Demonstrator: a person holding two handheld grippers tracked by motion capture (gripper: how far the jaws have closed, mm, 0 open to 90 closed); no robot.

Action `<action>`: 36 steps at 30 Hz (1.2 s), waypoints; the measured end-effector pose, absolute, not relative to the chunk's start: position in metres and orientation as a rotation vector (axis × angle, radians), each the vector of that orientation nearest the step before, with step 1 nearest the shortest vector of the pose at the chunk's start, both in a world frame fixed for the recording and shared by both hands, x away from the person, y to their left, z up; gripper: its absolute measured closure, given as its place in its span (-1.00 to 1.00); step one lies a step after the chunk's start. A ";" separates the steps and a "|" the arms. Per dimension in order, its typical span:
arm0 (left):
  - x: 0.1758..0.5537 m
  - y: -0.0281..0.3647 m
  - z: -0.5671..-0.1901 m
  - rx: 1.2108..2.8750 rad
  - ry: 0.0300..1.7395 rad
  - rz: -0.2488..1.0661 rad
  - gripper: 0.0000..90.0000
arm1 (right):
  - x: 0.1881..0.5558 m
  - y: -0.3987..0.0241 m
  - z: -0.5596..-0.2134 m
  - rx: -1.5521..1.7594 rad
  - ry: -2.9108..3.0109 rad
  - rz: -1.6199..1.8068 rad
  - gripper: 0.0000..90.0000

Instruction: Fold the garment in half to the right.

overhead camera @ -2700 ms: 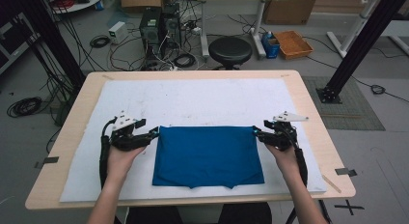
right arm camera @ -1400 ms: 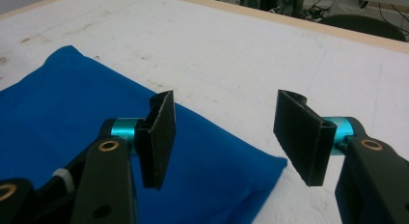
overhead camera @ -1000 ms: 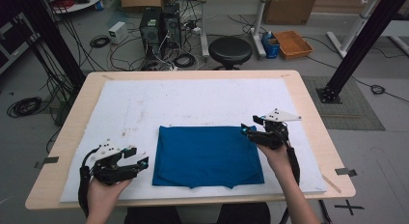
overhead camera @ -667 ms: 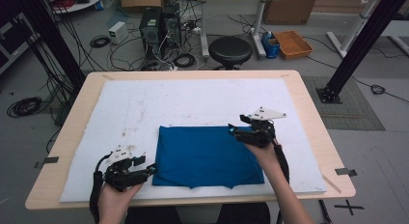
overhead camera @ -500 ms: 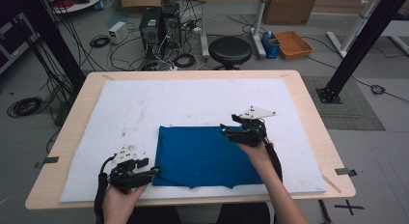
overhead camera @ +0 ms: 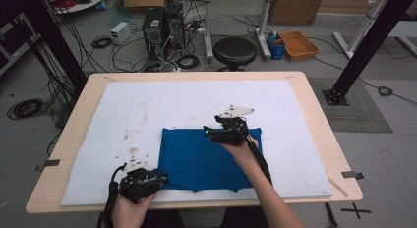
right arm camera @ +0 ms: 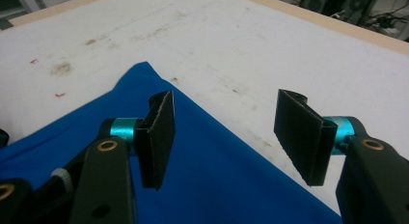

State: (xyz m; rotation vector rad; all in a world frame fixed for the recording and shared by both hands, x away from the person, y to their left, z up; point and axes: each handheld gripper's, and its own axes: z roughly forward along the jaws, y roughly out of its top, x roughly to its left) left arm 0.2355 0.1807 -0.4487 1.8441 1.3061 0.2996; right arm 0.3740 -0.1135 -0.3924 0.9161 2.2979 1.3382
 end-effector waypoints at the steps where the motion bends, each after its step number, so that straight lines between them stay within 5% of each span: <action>1: 0.236 0.181 -0.449 1.841 1.309 0.298 0.24 | 0.376 -0.109 -0.393 0.917 2.311 1.344 -0.10; 26: 0.233 0.181 -0.451 1.831 1.301 0.317 0.23 | 0.433 0.031 -0.435 0.935 2.583 1.229 0.32; 36: 0.234 0.182 -0.451 1.846 1.292 0.320 0.25 | 0.442 0.048 -0.445 0.942 2.623 1.131 0.43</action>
